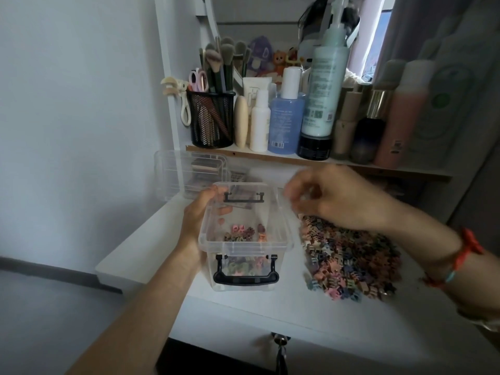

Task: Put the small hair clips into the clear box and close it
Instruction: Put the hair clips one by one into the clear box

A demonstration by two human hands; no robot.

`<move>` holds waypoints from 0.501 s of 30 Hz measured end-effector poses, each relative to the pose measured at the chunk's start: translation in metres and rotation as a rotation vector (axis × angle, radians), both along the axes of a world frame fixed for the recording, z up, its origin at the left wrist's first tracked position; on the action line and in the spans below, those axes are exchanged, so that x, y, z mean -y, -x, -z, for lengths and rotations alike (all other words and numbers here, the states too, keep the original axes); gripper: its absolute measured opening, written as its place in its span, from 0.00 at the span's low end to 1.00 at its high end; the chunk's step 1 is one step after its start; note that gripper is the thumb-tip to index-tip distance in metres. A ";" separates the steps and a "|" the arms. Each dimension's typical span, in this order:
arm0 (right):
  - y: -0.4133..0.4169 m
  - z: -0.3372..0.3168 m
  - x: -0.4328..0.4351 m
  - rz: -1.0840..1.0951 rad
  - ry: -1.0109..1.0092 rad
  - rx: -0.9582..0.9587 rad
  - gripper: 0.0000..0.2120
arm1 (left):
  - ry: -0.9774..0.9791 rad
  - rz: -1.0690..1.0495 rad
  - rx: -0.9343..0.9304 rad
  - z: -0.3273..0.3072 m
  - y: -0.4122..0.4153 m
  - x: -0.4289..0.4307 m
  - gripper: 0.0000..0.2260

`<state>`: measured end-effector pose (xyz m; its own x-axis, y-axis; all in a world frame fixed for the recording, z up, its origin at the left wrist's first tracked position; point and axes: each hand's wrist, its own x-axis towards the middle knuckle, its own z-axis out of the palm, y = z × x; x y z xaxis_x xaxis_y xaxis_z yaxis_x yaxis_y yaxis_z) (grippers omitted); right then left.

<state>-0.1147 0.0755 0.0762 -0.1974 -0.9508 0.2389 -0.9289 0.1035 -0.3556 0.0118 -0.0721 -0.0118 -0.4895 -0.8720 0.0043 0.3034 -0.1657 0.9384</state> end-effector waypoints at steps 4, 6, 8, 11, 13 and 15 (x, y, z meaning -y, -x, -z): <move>0.004 0.027 -0.008 -0.097 -0.428 -0.153 0.10 | 0.001 0.007 0.012 -0.002 0.000 -0.001 0.09; 0.005 0.034 -0.009 -0.110 -0.475 -0.163 0.11 | 0.000 0.010 0.010 -0.003 0.001 -0.001 0.09; 0.005 0.037 -0.009 -0.099 -0.480 -0.174 0.11 | -0.004 0.012 0.003 -0.003 0.001 0.000 0.09; 0.006 0.041 -0.008 -0.086 -0.412 -0.221 0.08 | -0.002 0.014 0.001 -0.002 0.001 0.000 0.09; 0.008 0.042 -0.008 -0.088 -0.355 -0.220 0.08 | 0.004 0.002 0.004 -0.002 0.000 -0.001 0.09; 0.010 0.042 -0.009 -0.086 -0.367 -0.188 0.10 | 0.000 0.004 0.004 -0.002 0.000 -0.002 0.09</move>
